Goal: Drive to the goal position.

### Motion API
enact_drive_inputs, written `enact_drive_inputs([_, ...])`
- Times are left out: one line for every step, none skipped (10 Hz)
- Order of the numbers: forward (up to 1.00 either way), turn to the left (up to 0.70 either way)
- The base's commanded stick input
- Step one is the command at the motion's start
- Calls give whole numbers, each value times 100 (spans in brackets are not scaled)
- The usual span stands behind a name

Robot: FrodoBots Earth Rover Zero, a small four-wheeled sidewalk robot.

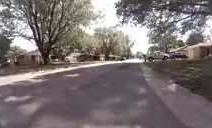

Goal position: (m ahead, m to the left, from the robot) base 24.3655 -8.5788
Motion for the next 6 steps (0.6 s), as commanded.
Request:
enact_drive_inputs([70,0])
enact_drive_inputs([70,0])
enact_drive_inputs([70,-1])
enact_drive_inputs([70,-26])
enact_drive_inputs([70,-35])
enact_drive_inputs([70,-35])
